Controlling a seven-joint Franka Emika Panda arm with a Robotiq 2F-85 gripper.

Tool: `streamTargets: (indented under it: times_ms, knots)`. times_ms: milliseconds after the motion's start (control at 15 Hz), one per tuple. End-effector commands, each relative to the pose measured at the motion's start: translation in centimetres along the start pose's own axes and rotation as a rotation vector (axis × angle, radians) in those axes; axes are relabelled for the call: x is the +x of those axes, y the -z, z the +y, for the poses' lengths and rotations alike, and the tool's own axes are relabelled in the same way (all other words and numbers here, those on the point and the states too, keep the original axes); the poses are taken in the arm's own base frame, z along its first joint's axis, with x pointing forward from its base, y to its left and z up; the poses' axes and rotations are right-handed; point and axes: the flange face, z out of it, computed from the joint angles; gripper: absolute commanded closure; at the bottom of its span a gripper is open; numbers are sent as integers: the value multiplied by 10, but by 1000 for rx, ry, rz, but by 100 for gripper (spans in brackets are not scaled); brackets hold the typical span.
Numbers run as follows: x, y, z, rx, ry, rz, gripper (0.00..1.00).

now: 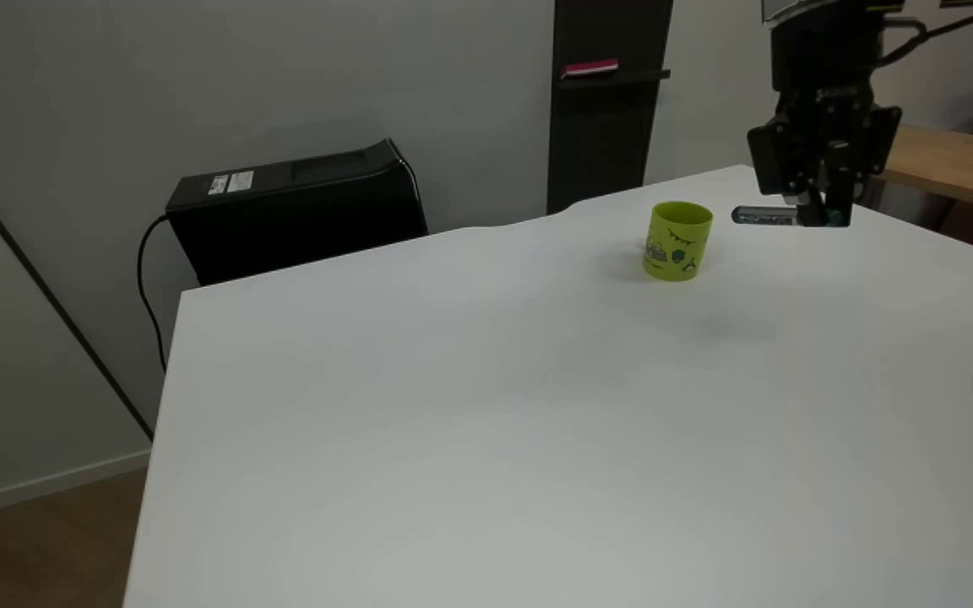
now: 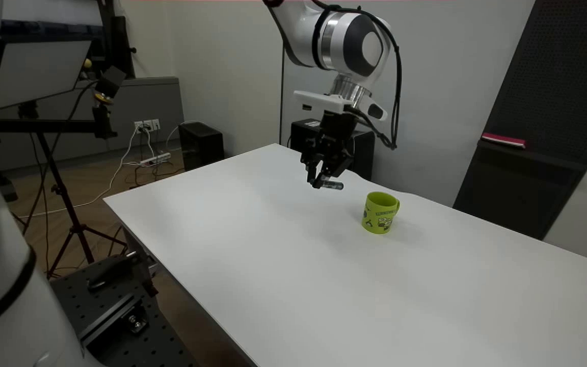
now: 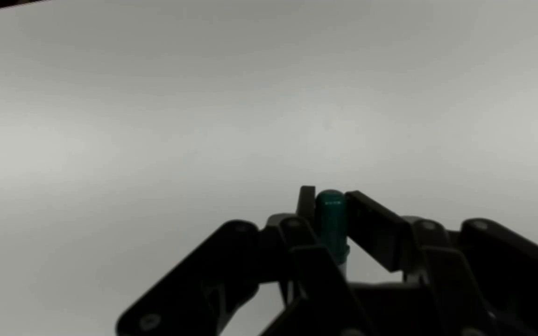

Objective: Put the black marker in the mug

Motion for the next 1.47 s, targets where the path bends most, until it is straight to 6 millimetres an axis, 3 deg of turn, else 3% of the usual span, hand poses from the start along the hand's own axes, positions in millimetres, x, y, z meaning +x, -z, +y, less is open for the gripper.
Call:
streamTargets:
  times_ms: [0,267,733,1400]
  knots:
    - [34,2,-5,31,-16,-39,96]
    - [57,-5,-10,37,-32,-53,96]
    - [102,4,5,24,-69,-2,96]
    - [132,6,38,38,-133,17,96]
